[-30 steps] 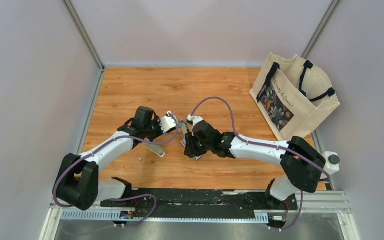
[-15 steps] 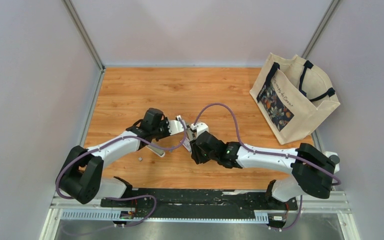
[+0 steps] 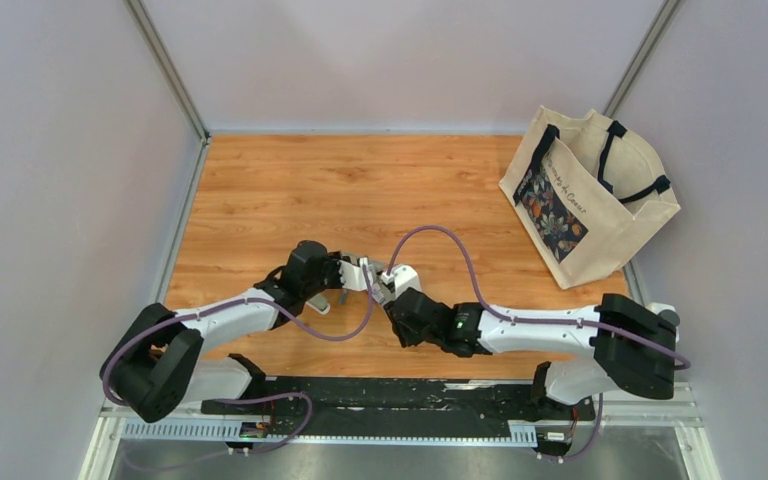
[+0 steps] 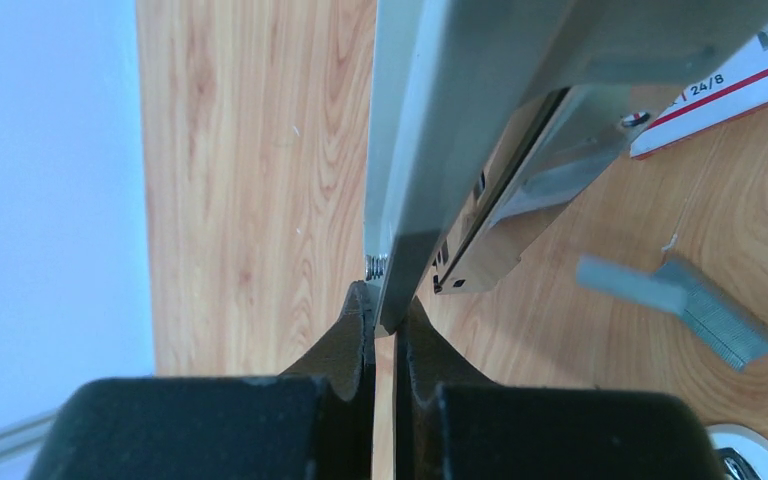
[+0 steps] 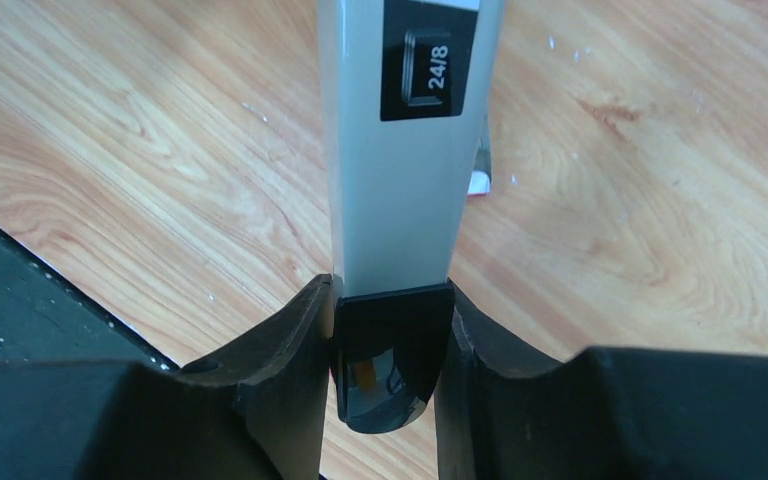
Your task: Unload the staples from the stapler
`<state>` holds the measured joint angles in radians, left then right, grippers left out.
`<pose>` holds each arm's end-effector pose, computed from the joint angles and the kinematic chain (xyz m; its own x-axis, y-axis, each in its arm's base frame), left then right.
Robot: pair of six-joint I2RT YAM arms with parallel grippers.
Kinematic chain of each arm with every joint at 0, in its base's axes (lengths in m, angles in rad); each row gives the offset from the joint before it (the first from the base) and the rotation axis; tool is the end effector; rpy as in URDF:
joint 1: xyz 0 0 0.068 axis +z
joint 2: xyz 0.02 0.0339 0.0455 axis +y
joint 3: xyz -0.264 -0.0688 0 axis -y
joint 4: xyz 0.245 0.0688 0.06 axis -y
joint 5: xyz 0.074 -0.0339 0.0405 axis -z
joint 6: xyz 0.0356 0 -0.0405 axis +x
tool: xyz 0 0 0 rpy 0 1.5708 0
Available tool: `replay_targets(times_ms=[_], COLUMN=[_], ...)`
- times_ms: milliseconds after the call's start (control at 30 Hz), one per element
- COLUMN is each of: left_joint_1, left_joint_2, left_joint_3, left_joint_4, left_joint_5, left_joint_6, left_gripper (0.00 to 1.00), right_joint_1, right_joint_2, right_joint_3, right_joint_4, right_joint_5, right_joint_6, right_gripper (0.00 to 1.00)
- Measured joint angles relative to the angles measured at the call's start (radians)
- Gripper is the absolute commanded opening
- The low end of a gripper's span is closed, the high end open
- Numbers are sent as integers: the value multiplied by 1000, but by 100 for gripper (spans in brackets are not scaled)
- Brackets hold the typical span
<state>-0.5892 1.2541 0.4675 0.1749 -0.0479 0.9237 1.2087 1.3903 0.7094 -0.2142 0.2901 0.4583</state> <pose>0.2030 -0.1336 0.1704 0.1290 0.8723 -0.4716 0.6959 0.2592 0.6697 0.1046 0.2474 0.1812 -0.6163 -0.4302 -0.6596 -0.6245 0.7773 0.0765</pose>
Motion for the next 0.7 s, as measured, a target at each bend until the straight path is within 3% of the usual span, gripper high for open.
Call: replay_targets(times_ms=[133,300,400,500,700], left_joint_1=[-25,-31,-26,-9,9], left_joint_2=[3,-3,-43,-102,-158], left_joint_3=[-41,-30,36,126,275], left_joint_4=[89,74,-68,-221,-426], left_joint_5=[-20,-29,-26,-23,62], left_joint_6=[76,69,-7,-109,-341], left_gripper=[0,0,2,17,27], right_joint_1=[40,50,47,17,-117], right_joint_2=[-10,3,40,61,35], right_joint_3=[-33,-19,59,166,315], right_joint_4=[5,-6,-66,-115,-48], right_joint_5=[34,74,123,155,47], right_joint_6=[17,22,17,5,-48], right_gripper=[2,2,0,0,0])
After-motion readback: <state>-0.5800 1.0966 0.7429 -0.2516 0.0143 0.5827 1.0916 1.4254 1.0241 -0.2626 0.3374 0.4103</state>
